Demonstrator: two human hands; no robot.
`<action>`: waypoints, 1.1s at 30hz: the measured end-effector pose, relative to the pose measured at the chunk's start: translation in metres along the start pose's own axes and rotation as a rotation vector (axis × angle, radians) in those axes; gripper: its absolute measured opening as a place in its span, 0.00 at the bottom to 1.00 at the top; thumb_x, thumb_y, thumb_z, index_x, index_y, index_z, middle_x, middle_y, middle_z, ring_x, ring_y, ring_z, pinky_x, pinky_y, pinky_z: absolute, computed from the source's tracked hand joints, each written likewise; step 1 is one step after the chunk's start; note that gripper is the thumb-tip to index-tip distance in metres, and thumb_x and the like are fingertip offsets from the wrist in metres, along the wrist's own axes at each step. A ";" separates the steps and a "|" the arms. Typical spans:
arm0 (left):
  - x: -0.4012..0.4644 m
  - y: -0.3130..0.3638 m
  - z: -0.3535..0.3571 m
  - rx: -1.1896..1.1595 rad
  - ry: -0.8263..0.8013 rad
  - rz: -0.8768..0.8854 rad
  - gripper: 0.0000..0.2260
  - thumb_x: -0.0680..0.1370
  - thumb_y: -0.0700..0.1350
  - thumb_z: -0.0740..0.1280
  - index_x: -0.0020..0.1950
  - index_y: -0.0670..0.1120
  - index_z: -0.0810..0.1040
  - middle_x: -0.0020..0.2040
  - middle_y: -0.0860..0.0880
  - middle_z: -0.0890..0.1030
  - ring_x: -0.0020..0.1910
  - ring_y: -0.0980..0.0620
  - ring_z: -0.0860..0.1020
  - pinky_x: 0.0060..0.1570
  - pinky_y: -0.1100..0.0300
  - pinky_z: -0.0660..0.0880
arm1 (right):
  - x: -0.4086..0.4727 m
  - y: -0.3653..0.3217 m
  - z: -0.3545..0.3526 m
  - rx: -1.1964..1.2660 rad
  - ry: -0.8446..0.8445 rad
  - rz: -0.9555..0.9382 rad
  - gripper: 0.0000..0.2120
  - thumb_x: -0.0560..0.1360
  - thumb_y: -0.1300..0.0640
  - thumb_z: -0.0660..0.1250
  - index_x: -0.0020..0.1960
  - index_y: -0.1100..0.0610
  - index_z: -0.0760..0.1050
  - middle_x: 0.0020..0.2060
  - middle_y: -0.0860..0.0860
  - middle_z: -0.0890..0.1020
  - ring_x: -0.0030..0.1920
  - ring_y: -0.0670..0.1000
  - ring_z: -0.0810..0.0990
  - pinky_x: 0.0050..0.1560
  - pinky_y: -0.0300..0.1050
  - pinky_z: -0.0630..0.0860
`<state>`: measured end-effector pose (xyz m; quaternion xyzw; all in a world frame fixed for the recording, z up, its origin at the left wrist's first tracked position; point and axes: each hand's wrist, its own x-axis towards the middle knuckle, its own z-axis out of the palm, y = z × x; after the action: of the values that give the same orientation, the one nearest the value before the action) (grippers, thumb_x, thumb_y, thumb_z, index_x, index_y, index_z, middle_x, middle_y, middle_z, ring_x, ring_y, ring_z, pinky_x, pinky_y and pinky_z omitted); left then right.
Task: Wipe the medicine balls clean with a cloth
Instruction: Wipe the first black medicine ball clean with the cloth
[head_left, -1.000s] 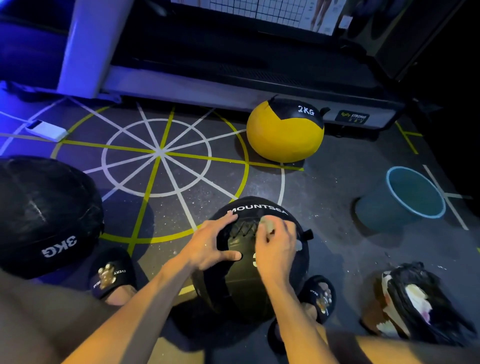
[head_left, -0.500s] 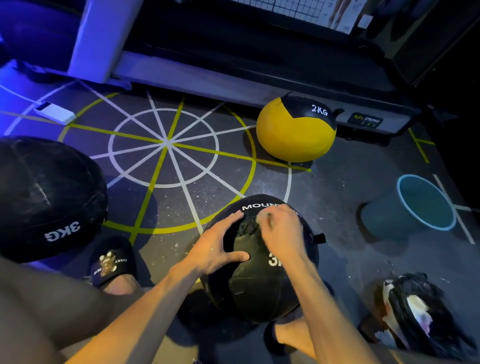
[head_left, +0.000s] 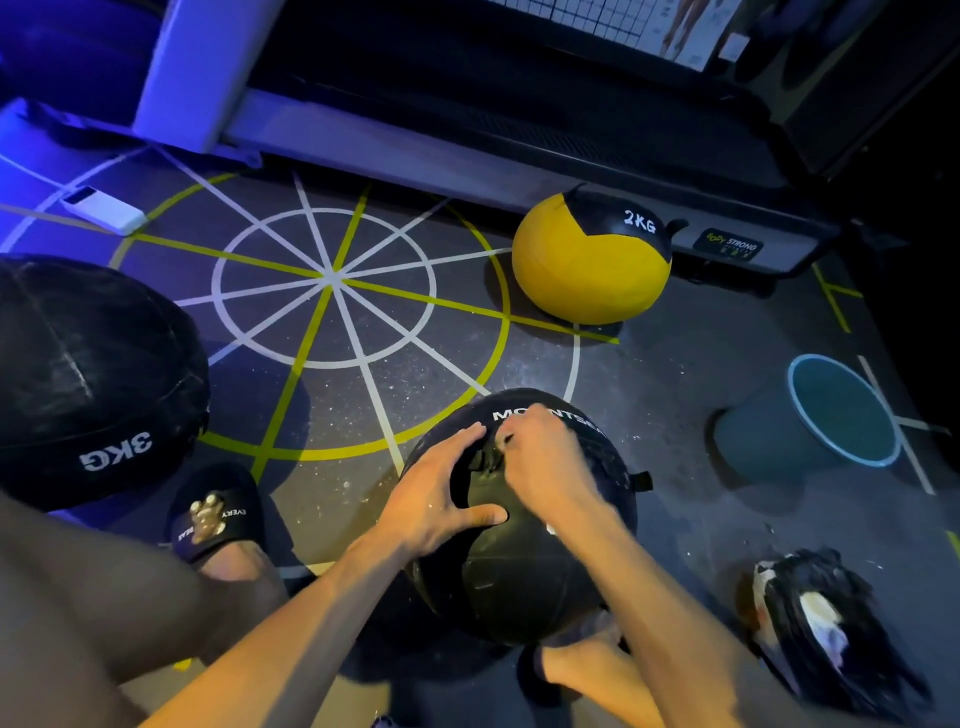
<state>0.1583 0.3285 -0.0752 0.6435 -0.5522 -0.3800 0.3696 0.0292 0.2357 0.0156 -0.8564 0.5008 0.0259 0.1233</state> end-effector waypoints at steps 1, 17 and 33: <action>0.000 0.000 -0.002 0.002 0.004 -0.008 0.49 0.67 0.65 0.79 0.82 0.57 0.60 0.79 0.61 0.63 0.76 0.61 0.61 0.76 0.59 0.60 | 0.004 0.012 -0.007 0.011 0.001 0.043 0.08 0.79 0.63 0.65 0.50 0.55 0.82 0.51 0.54 0.77 0.48 0.55 0.80 0.51 0.52 0.81; 0.010 -0.013 0.002 -0.118 -0.152 -0.069 0.53 0.70 0.55 0.81 0.83 0.61 0.48 0.73 0.78 0.61 0.75 0.73 0.58 0.75 0.63 0.56 | 0.001 0.008 -0.011 0.021 -0.067 -0.074 0.13 0.78 0.67 0.66 0.55 0.52 0.83 0.55 0.52 0.81 0.56 0.55 0.79 0.59 0.50 0.77; 0.012 -0.015 -0.007 -0.126 -0.196 -0.043 0.50 0.73 0.56 0.78 0.84 0.60 0.47 0.77 0.73 0.59 0.79 0.63 0.58 0.76 0.59 0.56 | -0.046 0.066 0.012 0.132 0.117 -0.234 0.14 0.74 0.67 0.71 0.56 0.53 0.81 0.52 0.49 0.79 0.56 0.53 0.80 0.62 0.51 0.77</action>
<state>0.1723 0.3184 -0.0867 0.5905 -0.5469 -0.4828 0.3451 -0.0496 0.2469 -0.0002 -0.8990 0.4045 -0.0718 0.1520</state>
